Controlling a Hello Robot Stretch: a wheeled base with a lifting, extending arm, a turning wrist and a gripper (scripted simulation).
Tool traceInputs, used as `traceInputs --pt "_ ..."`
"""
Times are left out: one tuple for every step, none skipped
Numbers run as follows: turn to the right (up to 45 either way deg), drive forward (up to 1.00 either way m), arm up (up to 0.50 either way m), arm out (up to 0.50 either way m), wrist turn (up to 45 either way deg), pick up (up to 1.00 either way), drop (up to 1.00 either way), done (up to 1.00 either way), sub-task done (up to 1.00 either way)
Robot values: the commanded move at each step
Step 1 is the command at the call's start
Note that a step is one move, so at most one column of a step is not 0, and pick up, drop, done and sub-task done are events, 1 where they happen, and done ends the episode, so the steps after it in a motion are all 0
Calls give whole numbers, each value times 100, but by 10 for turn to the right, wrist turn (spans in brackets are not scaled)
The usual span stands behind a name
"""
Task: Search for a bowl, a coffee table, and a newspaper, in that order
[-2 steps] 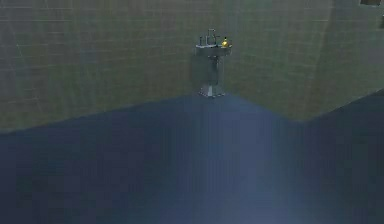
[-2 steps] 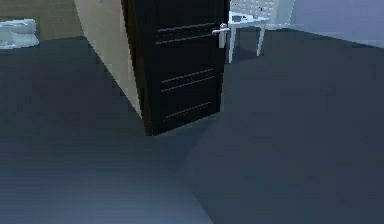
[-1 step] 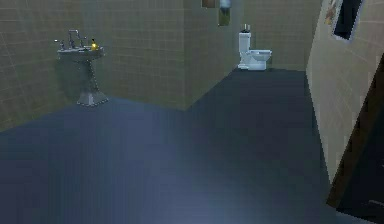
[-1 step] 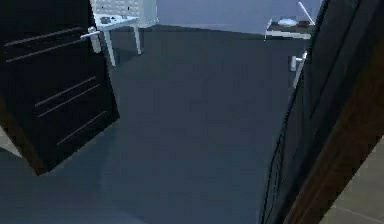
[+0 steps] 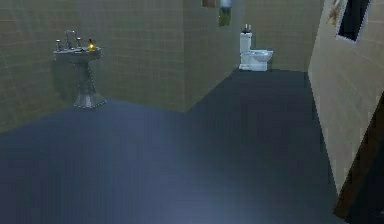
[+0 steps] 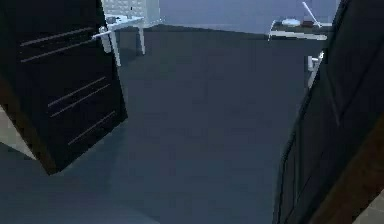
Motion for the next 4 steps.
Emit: traceInputs --pt "-450 0 0 0 0 0 0 0 0" --pt "-300 0 0 0 0 0 0 0 0" --pt "0 100 0 0 0 0 0 0 0" --pt "-90 0 0 0 0 0 0 0 0"
